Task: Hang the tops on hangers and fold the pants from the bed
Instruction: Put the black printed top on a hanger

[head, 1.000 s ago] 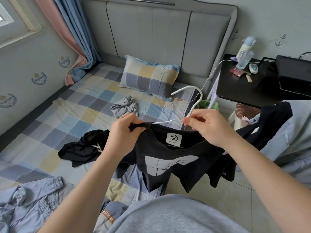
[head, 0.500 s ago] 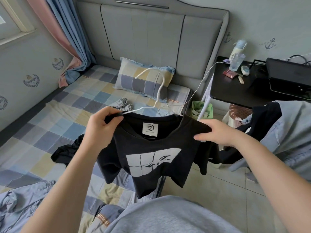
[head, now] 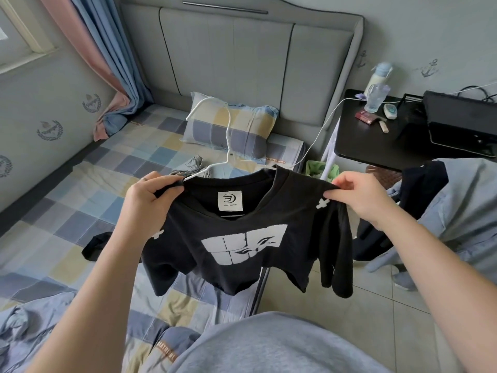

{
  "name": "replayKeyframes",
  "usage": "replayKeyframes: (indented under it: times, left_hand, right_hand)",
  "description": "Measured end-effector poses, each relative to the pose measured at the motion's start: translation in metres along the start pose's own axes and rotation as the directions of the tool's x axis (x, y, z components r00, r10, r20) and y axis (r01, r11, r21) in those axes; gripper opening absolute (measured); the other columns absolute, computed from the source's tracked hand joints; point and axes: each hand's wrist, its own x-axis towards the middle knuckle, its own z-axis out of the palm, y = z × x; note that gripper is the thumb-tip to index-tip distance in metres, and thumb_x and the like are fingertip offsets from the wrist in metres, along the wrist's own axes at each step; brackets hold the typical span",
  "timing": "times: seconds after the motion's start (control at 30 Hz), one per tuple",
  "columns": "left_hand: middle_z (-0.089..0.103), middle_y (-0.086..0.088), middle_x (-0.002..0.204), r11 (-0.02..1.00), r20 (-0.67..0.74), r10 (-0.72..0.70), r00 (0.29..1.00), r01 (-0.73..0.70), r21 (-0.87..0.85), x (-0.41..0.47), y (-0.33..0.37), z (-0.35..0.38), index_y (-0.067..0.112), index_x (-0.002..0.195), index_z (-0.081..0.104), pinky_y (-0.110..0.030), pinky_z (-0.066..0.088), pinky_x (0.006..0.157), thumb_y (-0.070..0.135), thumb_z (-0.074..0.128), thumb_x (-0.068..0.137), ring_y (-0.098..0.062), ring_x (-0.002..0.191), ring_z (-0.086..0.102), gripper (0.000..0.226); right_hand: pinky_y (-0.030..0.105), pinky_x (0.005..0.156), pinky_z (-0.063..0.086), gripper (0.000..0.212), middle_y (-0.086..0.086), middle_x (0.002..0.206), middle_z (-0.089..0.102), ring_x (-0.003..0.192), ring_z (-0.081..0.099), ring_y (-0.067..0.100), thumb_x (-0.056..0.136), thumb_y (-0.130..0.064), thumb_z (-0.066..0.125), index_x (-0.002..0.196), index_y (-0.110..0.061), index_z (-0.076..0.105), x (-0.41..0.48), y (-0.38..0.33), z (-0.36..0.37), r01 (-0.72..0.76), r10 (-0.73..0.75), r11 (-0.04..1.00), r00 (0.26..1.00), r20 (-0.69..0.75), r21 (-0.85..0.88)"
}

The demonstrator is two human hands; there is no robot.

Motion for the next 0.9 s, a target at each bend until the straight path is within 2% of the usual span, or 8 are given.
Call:
replayKeyframes:
  times: [0.17,0.3,0.4,0.53,0.6,0.77,0.83,0.9]
  left_hand:
    - [0.062,-0.002,0.086,0.998,0.032,0.017,0.999,-0.019,0.063,0.003,0.005,0.001,0.015,0.109,0.077,-0.004,0.038,0.066,0.008,0.070,0.092,-0.004,0.078,0.054,0.019]
    - [0.064,0.000,0.090,1.000,-0.115,-0.021,0.993,0.022,0.010,0.001,0.011,0.005,0.014,0.110,0.077,-0.001,0.038,0.071,0.008,0.069,0.092,0.001,0.082,0.055,0.020]
    - [0.063,0.010,0.086,0.994,-0.156,-0.057,0.986,0.041,-0.104,-0.001,0.015,0.007,0.019,0.107,0.076,-0.003,0.040,0.070,0.008,0.071,0.091,0.005,0.077,0.055,0.020]
    - [0.061,0.022,0.079,0.981,-0.138,-0.026,0.990,-0.002,-0.195,-0.004,0.020,0.010,0.025,0.102,0.074,-0.006,0.040,0.069,0.005,0.071,0.090,0.003,0.076,0.055,0.023]
    - [0.060,0.022,0.079,0.978,-0.123,0.002,0.992,-0.027,-0.208,-0.005,0.022,0.011,0.027,0.101,0.074,-0.007,0.040,0.069,0.004,0.071,0.090,0.003,0.076,0.055,0.027]
    - [0.061,0.004,0.081,0.970,-0.061,0.099,0.993,-0.110,-0.217,-0.001,0.035,0.018,0.040,0.098,0.071,-0.013,0.041,0.066,0.003,0.072,0.088,-0.003,0.074,0.052,0.038]
    - [0.063,0.003,0.084,0.967,-0.027,0.105,0.994,-0.109,-0.230,0.002,0.038,0.024,0.038,0.098,0.072,-0.012,0.043,0.069,0.003,0.073,0.088,-0.002,0.077,0.054,0.036]
    - [0.064,0.014,0.084,0.966,0.022,0.098,0.995,-0.090,-0.244,0.004,0.040,0.032,0.036,0.097,0.072,-0.010,0.043,0.071,0.004,0.074,0.087,0.001,0.079,0.056,0.033]
  right_hand:
    - [0.029,0.081,0.050,0.017,-0.003,0.074,0.071,0.073,0.066,0.011,0.083,0.001,0.074,0.080,-0.016,0.072,0.003,-0.014,-0.010,0.002,-0.028,0.957,0.996,0.085,0.290]
    - [0.016,0.071,0.052,0.020,-0.009,0.073,0.068,0.070,0.064,0.006,0.075,-0.005,0.076,0.076,-0.026,0.075,-0.005,-0.019,-0.010,0.112,-0.186,0.909,0.971,0.150,0.400]
    - [0.022,0.077,0.049,0.041,-0.013,0.074,0.062,0.072,0.057,0.007,0.078,0.006,0.077,0.074,-0.034,0.069,-0.007,-0.013,-0.011,0.210,-0.227,0.962,0.970,0.083,0.172]
    - [0.025,0.091,0.043,0.037,-0.008,0.101,0.056,0.098,0.057,0.008,0.078,-0.009,0.083,0.079,-0.033,0.055,-0.013,-0.008,-0.009,0.232,-0.233,0.964,0.973,0.009,-0.128]
    - [0.026,0.095,0.043,0.038,-0.012,0.112,0.058,0.111,0.056,0.005,0.077,-0.018,0.084,0.087,-0.032,0.051,-0.019,-0.006,-0.006,0.222,-0.224,0.968,0.975,-0.002,-0.119]
    - [0.018,0.086,0.047,0.025,-0.020,0.096,0.069,0.096,0.065,0.003,0.091,-0.025,0.071,0.098,-0.047,0.061,-0.034,-0.011,0.007,0.274,-0.277,0.956,0.961,-0.015,-0.100]
    - [0.014,0.079,0.047,0.019,-0.017,0.091,0.071,0.090,0.066,0.004,0.092,-0.021,0.070,0.094,-0.040,0.071,-0.040,-0.009,0.007,0.283,-0.290,0.952,0.956,-0.046,-0.115]
    - [0.019,0.077,0.050,0.008,-0.009,0.085,0.072,0.084,0.065,0.008,0.089,-0.016,0.074,0.090,-0.023,0.076,-0.047,-0.004,0.004,0.262,-0.277,0.956,0.955,-0.110,-0.131]
